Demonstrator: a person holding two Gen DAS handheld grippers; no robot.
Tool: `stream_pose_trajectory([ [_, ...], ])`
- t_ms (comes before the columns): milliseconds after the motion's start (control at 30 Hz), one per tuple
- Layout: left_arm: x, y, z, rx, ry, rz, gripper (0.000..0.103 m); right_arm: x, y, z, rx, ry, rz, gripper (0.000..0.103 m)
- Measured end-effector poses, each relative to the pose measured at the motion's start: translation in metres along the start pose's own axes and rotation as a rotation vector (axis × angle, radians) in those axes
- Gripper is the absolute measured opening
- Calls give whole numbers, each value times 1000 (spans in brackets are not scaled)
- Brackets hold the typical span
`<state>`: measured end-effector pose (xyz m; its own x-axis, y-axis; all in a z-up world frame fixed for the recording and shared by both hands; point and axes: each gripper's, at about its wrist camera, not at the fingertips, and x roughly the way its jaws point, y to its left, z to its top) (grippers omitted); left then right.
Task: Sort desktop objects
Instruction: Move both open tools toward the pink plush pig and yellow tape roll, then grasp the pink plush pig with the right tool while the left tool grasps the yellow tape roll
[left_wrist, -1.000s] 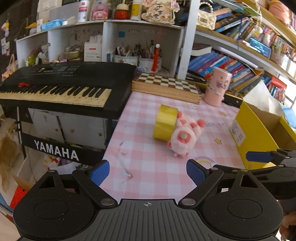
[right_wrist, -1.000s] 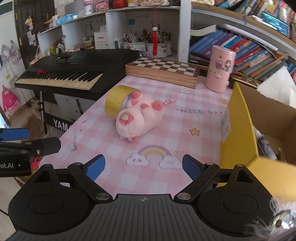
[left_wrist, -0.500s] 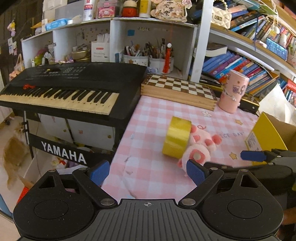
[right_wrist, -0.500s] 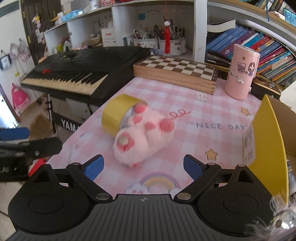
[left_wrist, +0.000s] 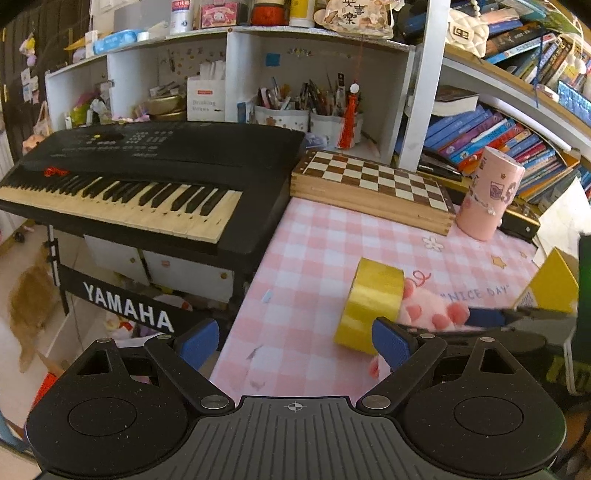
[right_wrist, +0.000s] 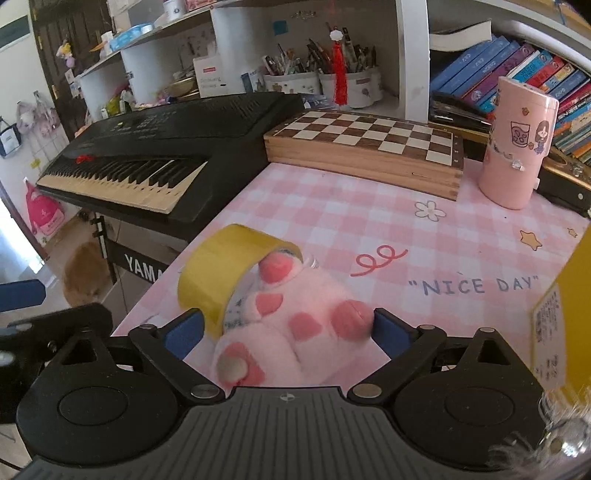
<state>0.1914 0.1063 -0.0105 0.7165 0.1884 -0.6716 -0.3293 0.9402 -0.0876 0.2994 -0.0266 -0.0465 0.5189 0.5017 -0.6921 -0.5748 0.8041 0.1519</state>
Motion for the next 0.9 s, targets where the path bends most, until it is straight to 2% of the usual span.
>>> stream_pose_trajectory([
  [67, 8, -3, 4, 3, 4, -9, 92, 4, -6, 1, 19, 10, 16, 95],
  [133, 15, -7, 8, 4, 3, -32, 92, 4, -12, 1, 32, 19, 25, 88],
  [267, 30, -19, 14, 26, 5, -71, 92, -3, -28, 1, 67, 24, 39, 64],
  [300, 35, -24, 15, 36, 6, -85, 92, -6, -30, 1, 65, 24, 36, 62],
  [400, 48, -36, 20, 73, 6, -107, 92, -18, -37, 0, 57, 14, -32, 58],
  [567, 73, -51, 22, 110, 42, -100, 92, -34, -58, -2, 110, -6, -102, 58],
  [700, 86, -55, 16, 133, 68, -88, 91, -31, -66, -4, 115, 25, -109, 59],
  [900, 89, -56, 11, 149, 83, -98, 90, -27, -66, -3, 106, 25, -103, 60],
])
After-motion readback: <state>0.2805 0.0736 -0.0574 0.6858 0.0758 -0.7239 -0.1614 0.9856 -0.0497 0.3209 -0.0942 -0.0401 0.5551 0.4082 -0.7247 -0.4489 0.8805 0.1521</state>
